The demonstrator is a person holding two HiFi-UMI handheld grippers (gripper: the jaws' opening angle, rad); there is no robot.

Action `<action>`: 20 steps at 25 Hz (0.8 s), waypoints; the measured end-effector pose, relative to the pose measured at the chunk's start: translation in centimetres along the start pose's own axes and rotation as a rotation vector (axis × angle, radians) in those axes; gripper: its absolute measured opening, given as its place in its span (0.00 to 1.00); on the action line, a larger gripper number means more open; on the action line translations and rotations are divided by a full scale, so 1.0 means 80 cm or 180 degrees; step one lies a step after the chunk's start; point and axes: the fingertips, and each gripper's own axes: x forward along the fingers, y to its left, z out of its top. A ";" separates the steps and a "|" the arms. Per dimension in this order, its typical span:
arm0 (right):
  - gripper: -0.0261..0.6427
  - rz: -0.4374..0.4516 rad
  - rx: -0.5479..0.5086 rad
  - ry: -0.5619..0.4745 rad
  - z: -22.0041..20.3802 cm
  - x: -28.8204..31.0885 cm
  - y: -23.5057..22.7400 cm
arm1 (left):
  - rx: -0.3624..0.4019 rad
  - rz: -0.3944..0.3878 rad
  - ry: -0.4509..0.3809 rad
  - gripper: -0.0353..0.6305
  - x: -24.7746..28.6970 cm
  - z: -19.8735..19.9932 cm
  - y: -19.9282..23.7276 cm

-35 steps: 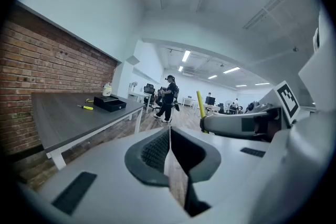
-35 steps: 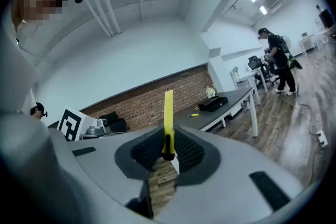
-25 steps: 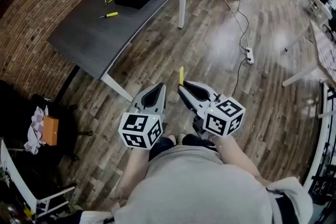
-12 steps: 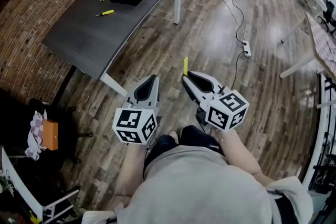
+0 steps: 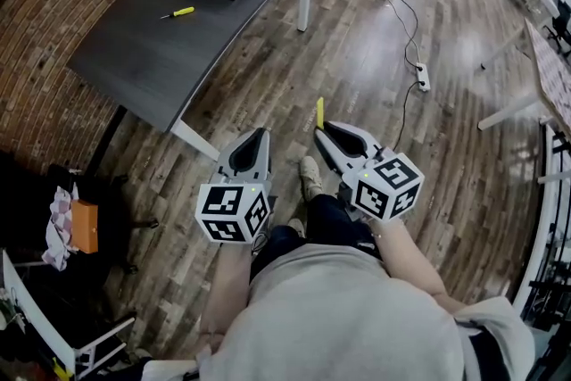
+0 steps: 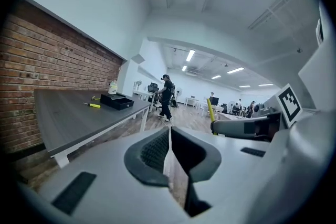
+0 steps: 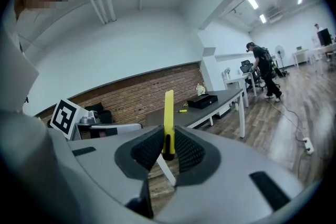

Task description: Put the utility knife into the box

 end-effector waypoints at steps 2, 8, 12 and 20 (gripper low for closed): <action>0.15 0.0002 0.0015 0.0012 0.003 0.012 -0.015 | -0.0003 0.0010 0.0001 0.09 0.016 0.002 0.007; 0.15 0.0126 -0.0043 0.0021 0.034 0.073 -0.070 | -0.0044 0.0099 -0.0063 0.09 0.081 0.020 0.041; 0.15 0.0265 -0.0088 0.0034 0.070 0.118 -0.110 | -0.0018 0.0189 -0.0068 0.09 0.131 0.042 0.067; 0.15 0.0467 -0.0142 0.0051 0.127 0.192 -0.187 | -0.0012 0.0392 -0.0140 0.09 0.232 0.083 0.105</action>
